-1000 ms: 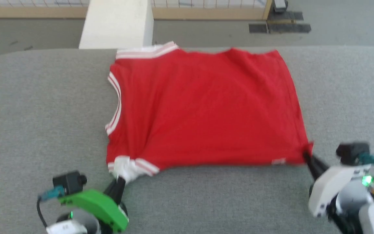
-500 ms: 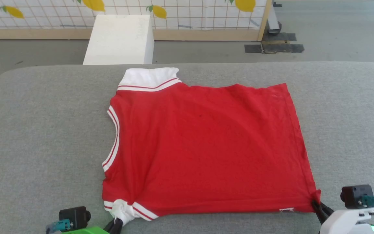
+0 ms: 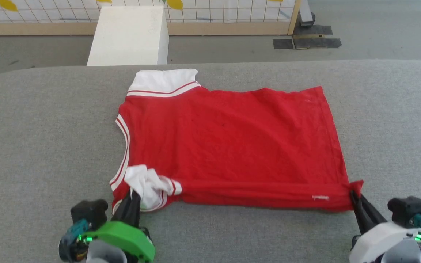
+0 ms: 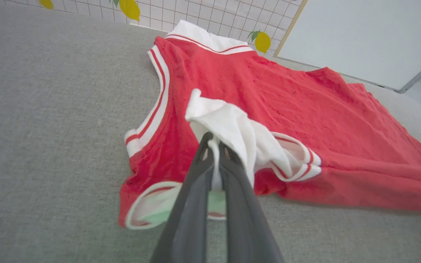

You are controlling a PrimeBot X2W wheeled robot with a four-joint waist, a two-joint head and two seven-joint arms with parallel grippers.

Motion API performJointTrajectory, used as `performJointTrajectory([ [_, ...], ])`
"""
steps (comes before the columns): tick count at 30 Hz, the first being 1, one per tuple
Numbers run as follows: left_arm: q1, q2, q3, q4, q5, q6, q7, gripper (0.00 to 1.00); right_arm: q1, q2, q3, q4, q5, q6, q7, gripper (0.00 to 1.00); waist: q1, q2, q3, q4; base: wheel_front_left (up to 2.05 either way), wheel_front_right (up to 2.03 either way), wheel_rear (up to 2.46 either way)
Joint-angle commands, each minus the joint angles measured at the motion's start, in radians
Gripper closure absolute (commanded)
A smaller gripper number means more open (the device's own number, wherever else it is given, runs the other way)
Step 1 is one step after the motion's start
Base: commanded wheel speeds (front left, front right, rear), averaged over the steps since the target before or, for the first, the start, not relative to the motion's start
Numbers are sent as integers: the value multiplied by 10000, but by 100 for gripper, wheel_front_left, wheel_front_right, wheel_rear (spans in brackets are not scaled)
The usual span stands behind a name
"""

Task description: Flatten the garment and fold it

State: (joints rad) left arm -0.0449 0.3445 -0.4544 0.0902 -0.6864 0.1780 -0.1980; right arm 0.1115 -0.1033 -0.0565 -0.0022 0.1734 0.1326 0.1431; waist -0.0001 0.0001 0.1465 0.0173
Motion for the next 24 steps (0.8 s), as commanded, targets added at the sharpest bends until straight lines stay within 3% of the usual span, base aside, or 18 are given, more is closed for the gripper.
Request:
performJointTrajectory([
  [1, -373, -51, 12, 148, 113, -37, -66, 100, -312, 35, 43, 67, -108, -19, -18, 100, 1, -1, 93, -17, 0, 0, 0],
  [13, -2875, -165, -22, 1947, -126, -714, 900, 100, -2666, -555, 350, 1279, -218, -19, 1350, 100, 1, -1, 972, -38, 0, 0, 0],
  [24, -3858, -245, -105, 3215, -819, -611, 2961, 100, -4278, -934, 671, 2653, 455, -19, 3982, 100, 1, -1, 1625, 53, 0, 0, 0],
])
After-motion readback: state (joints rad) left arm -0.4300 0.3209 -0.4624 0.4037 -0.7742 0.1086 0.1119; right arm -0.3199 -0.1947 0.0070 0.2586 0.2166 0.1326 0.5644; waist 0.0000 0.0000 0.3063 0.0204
